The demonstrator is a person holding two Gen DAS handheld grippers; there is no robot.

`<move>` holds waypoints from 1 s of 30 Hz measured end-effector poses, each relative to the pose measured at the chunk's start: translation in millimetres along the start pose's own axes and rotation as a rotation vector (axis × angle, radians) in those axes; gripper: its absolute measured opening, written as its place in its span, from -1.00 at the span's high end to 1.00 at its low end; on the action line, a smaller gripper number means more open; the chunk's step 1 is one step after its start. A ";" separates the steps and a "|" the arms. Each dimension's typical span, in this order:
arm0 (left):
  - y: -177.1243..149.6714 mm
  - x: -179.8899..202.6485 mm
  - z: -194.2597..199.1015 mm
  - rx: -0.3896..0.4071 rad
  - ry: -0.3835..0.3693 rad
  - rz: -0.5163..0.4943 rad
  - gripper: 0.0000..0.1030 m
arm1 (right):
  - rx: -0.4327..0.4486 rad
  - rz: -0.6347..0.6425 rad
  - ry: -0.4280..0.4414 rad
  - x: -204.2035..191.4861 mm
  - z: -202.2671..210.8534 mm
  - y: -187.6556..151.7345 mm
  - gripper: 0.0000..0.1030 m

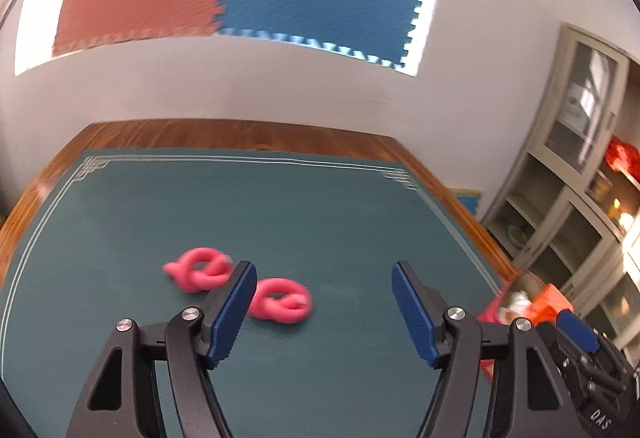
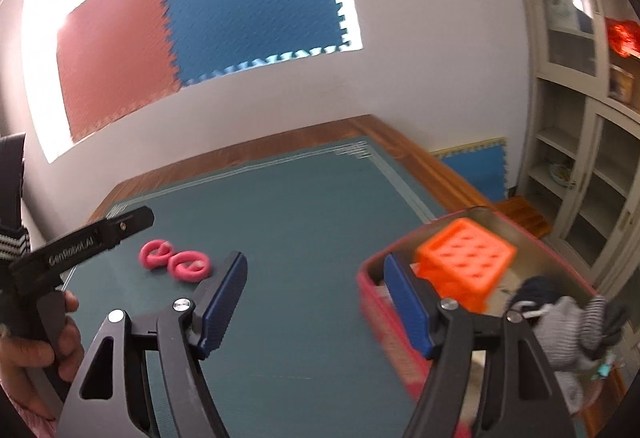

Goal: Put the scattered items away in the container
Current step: 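Return both tools to the two pink knotted foam tubes on the table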

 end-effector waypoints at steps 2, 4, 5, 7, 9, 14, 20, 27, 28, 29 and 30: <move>6.1 -16.1 -2.5 -0.008 0.014 0.036 -0.40 | -0.013 0.010 0.024 -10.8 -9.0 0.2 -0.45; 12.6 -29.7 -5.3 -0.005 0.031 0.067 -0.48 | -0.026 0.016 0.045 -20.1 -17.4 0.5 -0.45; 15.2 -35.8 -5.7 0.009 0.051 0.076 -0.54 | -0.033 0.022 0.056 -25.5 -22.2 0.9 -0.45; 19.5 -47.6 -6.9 0.037 0.096 0.086 -0.60 | -0.041 0.034 0.068 -34.5 -27.4 -0.1 -0.45; 21.5 -57.0 -11.0 0.047 0.135 0.090 -0.60 | -0.050 0.047 0.080 -43.2 -34.6 0.3 -0.45; 20.5 -72.6 -22.4 0.048 0.194 0.089 -0.60 | -0.082 0.085 0.103 -60.9 -56.9 2.9 -0.45; 23.7 -89.3 -38.6 0.037 0.250 0.101 -0.60 | -0.119 0.119 0.117 -73.7 -82.9 5.6 -0.47; 22.3 -110.7 -49.7 0.010 0.298 0.133 -0.61 | -0.163 0.166 0.157 -94.1 -110.9 5.7 -0.48; 22.1 -113.4 -51.0 0.006 0.303 0.137 -0.61 | -0.167 0.170 0.165 -97.3 -115.1 6.0 -0.48; 21.8 -115.7 -53.0 0.001 0.306 0.141 -0.61 | -0.170 0.172 0.172 -100.5 -119.3 6.5 -0.48; 21.5 -118.0 -55.1 -0.005 0.309 0.145 -0.60 | -0.171 0.175 0.181 -103.2 -123.3 6.8 -0.48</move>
Point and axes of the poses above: each gripper's, at about its wrist camera, not at the fingertips, and z roughly against the way its jaws point, x to its right, y to its top, the point moved 7 cm from there along -z, roughly the way its jaws point, and after that the axes turned 15 degrees about z, right-handed, at the moved point
